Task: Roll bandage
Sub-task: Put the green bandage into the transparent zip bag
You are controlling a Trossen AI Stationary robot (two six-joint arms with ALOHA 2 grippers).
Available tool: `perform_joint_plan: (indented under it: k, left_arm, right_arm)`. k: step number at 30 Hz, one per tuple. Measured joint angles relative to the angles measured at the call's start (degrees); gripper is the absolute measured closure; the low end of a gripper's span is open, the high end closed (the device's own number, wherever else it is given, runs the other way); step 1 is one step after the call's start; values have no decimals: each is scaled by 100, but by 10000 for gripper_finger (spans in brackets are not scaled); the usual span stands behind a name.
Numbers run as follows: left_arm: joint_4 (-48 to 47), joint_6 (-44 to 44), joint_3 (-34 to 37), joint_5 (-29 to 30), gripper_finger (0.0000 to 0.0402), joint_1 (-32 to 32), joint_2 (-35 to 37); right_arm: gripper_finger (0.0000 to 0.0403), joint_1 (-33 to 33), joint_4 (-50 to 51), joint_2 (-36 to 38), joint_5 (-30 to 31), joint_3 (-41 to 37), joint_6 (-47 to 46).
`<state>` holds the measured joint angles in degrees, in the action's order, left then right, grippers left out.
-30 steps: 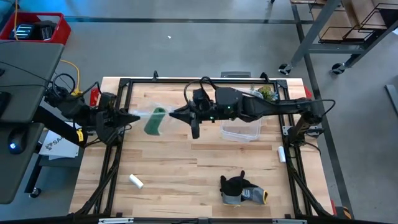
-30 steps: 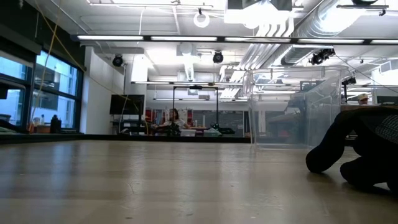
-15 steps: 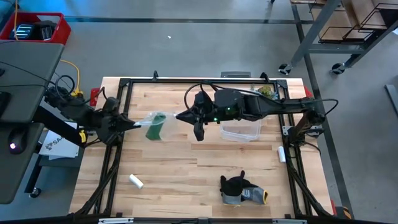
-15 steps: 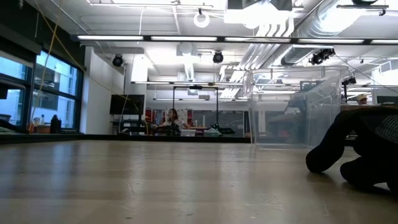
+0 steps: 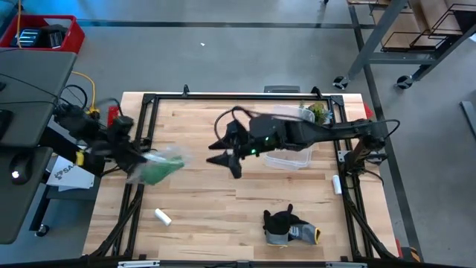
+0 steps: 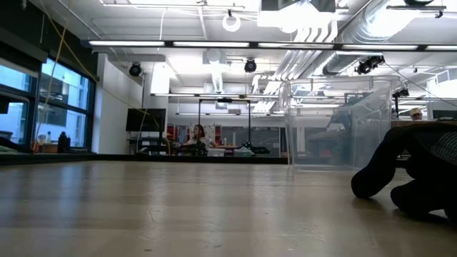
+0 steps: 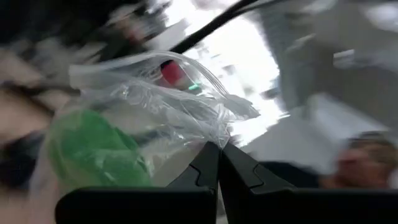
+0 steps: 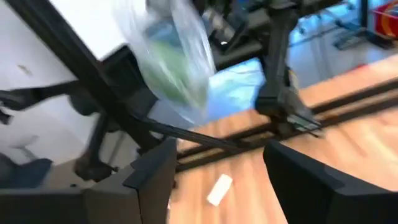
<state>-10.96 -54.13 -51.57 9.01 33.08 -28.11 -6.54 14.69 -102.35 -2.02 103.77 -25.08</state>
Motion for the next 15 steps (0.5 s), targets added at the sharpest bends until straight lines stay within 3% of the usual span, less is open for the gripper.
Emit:
perform_joint_plan:
  k: [5,9,15]
  left_arm:
    - [1537,186,-9,-322,401,-2,10]
    - [1847,188,-9,-299,401,-2,-5]
    - [2044,100,-4,-186,401,-4,-243]
  right_arm:
    - [165,-132,-1079,-250,-245,0,124]
    - [165,-121,-2268,-378,-279,0,295]
    - [165,32,-2994,-769,-258,-2,171]
